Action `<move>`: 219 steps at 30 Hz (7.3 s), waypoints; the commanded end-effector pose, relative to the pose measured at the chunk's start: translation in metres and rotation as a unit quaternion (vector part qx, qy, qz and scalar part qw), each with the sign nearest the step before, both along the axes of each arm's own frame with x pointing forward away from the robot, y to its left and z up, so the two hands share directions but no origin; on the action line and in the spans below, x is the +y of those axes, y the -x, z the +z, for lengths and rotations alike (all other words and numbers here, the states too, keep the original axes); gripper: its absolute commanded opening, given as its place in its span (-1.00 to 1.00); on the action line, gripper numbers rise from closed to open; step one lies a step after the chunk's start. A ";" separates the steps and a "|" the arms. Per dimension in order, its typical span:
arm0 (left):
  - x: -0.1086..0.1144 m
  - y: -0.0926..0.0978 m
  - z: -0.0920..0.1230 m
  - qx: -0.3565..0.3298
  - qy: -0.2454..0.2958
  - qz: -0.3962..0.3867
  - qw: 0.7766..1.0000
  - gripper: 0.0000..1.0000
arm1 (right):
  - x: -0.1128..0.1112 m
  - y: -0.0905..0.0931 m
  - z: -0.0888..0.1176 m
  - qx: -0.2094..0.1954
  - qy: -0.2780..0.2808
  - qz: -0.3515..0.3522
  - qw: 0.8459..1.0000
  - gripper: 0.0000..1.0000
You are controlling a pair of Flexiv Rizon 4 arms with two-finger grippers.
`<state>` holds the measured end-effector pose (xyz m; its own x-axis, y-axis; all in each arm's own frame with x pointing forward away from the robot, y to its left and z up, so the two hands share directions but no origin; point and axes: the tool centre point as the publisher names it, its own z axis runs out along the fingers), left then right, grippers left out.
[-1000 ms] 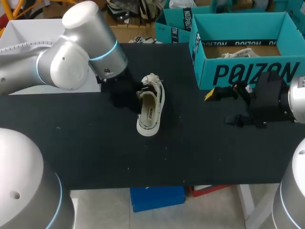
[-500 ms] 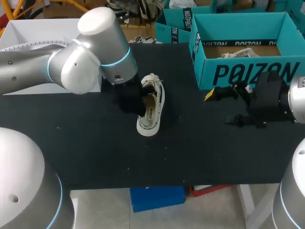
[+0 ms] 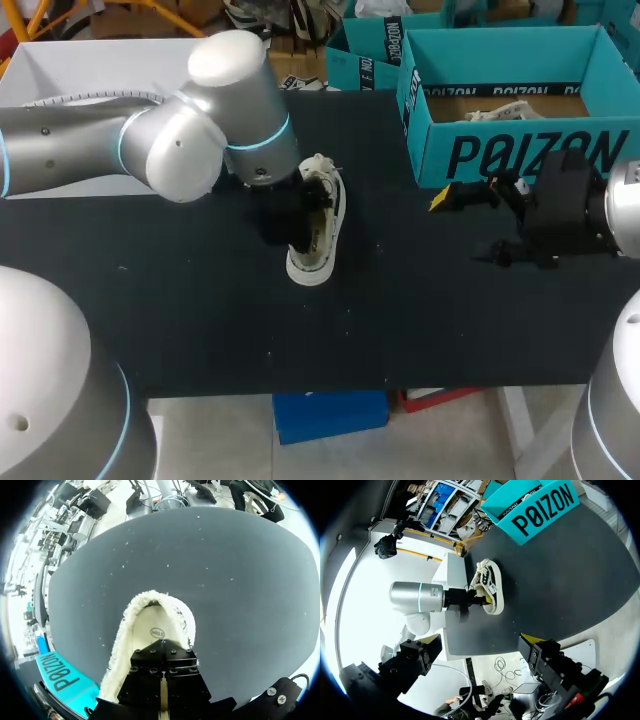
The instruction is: Take the shoe out of the shoebox, open the shoe tongue, remove and reinsert the insole, then place the shoe into the shoebox
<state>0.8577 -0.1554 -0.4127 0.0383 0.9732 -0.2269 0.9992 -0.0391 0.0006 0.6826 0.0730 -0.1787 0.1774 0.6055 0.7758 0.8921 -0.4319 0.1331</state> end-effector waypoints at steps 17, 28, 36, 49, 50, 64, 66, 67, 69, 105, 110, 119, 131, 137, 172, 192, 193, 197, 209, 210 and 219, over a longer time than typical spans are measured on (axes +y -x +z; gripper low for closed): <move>-0.002 0.000 0.000 -0.012 -0.013 -0.007 1.000 -1.00 | 0.000 0.000 0.000 0.000 0.000 0.000 1.000 1.00; 0.016 0.002 0.058 -0.050 -0.003 0.001 0.999 -1.00 | 0.000 0.000 0.000 0.000 0.000 0.000 1.000 1.00; 0.030 0.005 0.080 -0.062 0.000 0.016 0.998 -1.00 | 0.000 0.000 0.000 0.000 0.000 0.000 1.000 1.00; 0.046 0.008 0.085 -0.056 0.004 0.033 0.998 -1.00 | 0.000 0.000 0.000 0.000 0.000 0.000 1.000 1.00; 0.047 0.008 0.085 -0.053 0.009 0.036 0.998 -1.00 | 0.000 0.000 0.000 0.000 0.000 0.000 1.000 1.00; 0.046 -0.028 0.090 -0.058 0.109 0.119 0.985 -1.00 | 0.000 0.000 0.000 0.000 0.000 0.000 1.000 1.00; 0.040 -0.031 0.089 -0.059 0.110 0.120 0.985 -1.00 | 0.000 0.000 0.000 0.000 0.000 0.000 1.000 1.00; 0.037 -0.033 0.089 -0.060 0.111 0.119 0.985 -1.00 | 0.000 0.000 0.000 0.000 0.000 0.000 1.000 1.00; 0.030 -0.037 0.088 -0.064 0.112 0.116 0.985 -1.00 | 0.000 0.000 0.000 0.000 0.000 0.000 1.000 1.00; 0.009 -0.049 0.045 -0.036 0.084 0.114 0.989 -1.00 | 0.000 0.000 0.000 0.000 0.000 0.000 1.000 1.00; 0.016 -0.047 0.058 -0.034 0.089 0.113 0.989 -1.00 | 0.000 0.000 0.000 0.000 0.000 0.000 1.000 1.00; 0.049 -0.038 0.107 0.034 0.144 0.120 0.982 -1.00 | 0.000 0.000 0.000 0.000 0.000 0.000 1.000 1.00; 0.126 -0.023 0.120 0.116 0.177 0.272 0.939 -1.00 | 0.000 0.000 0.000 0.000 0.000 0.000 1.000 1.00; 0.148 -0.011 0.130 0.114 0.168 0.297 0.933 -1.00 | 0.000 0.000 0.000 0.000 0.000 0.000 1.000 1.00; 0.169 -0.008 0.124 0.287 0.182 0.474 0.812 1.00 | 0.000 0.000 0.000 0.000 0.000 0.000 1.000 1.00; 0.189 -0.007 0.136 0.298 0.207 0.596 0.717 1.00 | 0.000 0.000 0.000 0.000 0.000 0.000 1.000 1.00; 0.189 -0.007 0.136 0.298 0.207 0.596 0.717 1.00 | 0.000 0.000 0.000 0.000 0.000 0.000 1.000 1.00; 0.189 -0.007 0.136 0.298 0.207 0.596 0.717 1.00 | 0.000 0.000 0.000 0.000 0.000 0.000 1.000 1.00; 0.189 -0.007 0.136 0.298 0.207 0.596 0.717 1.00 | 0.000 0.000 0.000 0.000 0.000 0.000 1.000 1.00; 0.189 -0.007 0.136 0.298 0.207 0.596 0.717 1.00 | 0.000 0.000 0.000 0.000 0.000 0.000 1.000 1.00; 0.189 -0.007 0.136 0.298 0.207 0.596 0.717 1.00 | 0.000 0.000 0.000 0.000 0.000 0.000 1.000 1.00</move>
<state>0.8657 0.0339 -0.2766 -0.9876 0.0807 -0.1347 0.1512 0.7201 -0.6772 0.6826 0.0731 -0.1787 0.1775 0.6056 0.7757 0.8920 -0.4319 0.1331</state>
